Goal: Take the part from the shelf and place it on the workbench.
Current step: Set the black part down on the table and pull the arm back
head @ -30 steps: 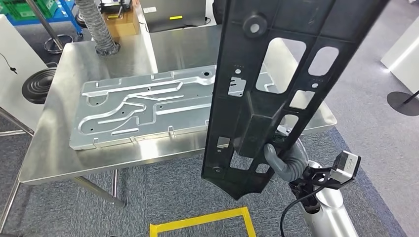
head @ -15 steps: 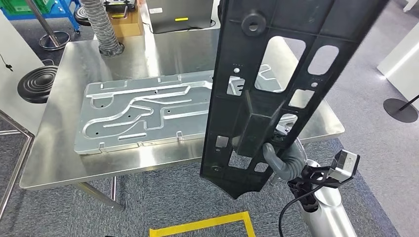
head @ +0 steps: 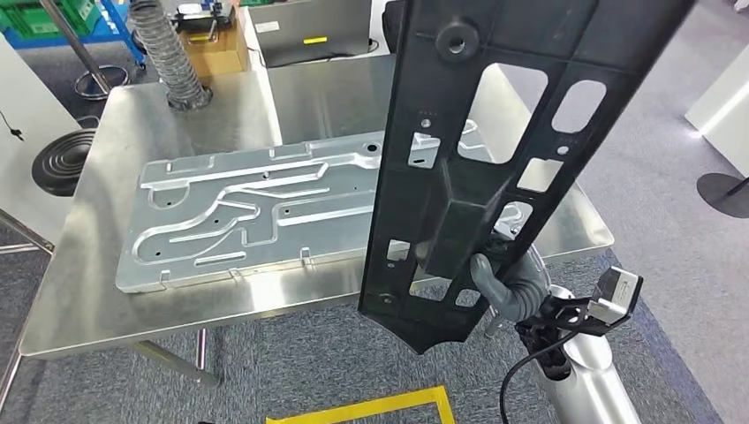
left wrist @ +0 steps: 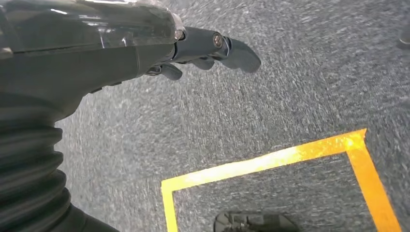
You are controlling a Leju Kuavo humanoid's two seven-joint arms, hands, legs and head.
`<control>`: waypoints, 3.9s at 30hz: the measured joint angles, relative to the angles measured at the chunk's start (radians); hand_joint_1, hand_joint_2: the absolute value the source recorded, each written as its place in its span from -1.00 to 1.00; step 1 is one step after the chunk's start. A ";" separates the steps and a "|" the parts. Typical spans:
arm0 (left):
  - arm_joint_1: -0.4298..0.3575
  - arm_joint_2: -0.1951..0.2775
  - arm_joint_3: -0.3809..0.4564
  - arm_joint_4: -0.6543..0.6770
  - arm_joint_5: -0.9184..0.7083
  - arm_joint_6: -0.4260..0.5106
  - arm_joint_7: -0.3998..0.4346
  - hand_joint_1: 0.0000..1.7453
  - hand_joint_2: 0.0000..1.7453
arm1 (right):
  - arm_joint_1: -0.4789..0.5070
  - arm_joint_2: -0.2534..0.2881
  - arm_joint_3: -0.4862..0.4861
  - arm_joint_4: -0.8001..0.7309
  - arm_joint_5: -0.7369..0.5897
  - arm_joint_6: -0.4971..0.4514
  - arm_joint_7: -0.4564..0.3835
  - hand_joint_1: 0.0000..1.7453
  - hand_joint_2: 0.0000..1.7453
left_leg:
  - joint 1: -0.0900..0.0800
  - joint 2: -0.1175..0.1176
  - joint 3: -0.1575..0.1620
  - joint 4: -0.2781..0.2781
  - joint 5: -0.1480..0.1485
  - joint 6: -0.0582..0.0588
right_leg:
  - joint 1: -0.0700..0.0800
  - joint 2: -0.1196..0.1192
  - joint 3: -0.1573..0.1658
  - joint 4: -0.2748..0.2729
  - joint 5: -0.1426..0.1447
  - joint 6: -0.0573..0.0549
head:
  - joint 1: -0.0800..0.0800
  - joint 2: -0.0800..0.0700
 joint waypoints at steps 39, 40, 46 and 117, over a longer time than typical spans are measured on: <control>0.003 -0.004 0.000 0.000 -0.008 -0.009 -0.002 -1.00 1.00 | -0.477 -0.162 0.027 0.270 0.071 -0.110 0.119 0.94 1.00 | -0.009 -0.001 0.054 -0.230 0.168 0.027 | 0.009 0.003 0.020 0.009 -0.023 0.025 | 0.000 0.000; 0.004 -0.005 0.000 0.000 -0.008 -0.010 -0.003 -1.00 1.00 | -0.503 -0.170 0.035 0.283 0.126 -0.137 0.113 0.94 1.00 | -0.009 -0.001 0.053 -0.232 0.168 0.033 | 0.007 0.003 0.019 0.009 -0.023 0.030 | 0.000 0.000; -0.002 -0.003 0.001 0.000 -0.012 -0.016 -0.011 -1.00 1.00 | -0.724 -0.207 0.144 0.421 0.554 -0.313 0.096 0.94 1.00 | -0.003 0.001 0.061 -0.244 0.169 0.054 | -0.003 0.000 -0.111 0.257 -0.132 0.058 | 0.000 0.000; -0.026 -0.013 -0.026 0.000 -0.061 -0.046 -0.006 -1.00 -1.00 | -0.975 0.025 0.674 1.263 1.120 -0.614 0.067 -1.00 -1.00 | -0.005 -0.001 0.052 -0.227 0.161 0.026 | 0.014 0.001 -0.042 0.013 0.028 0.018 | 0.000 0.000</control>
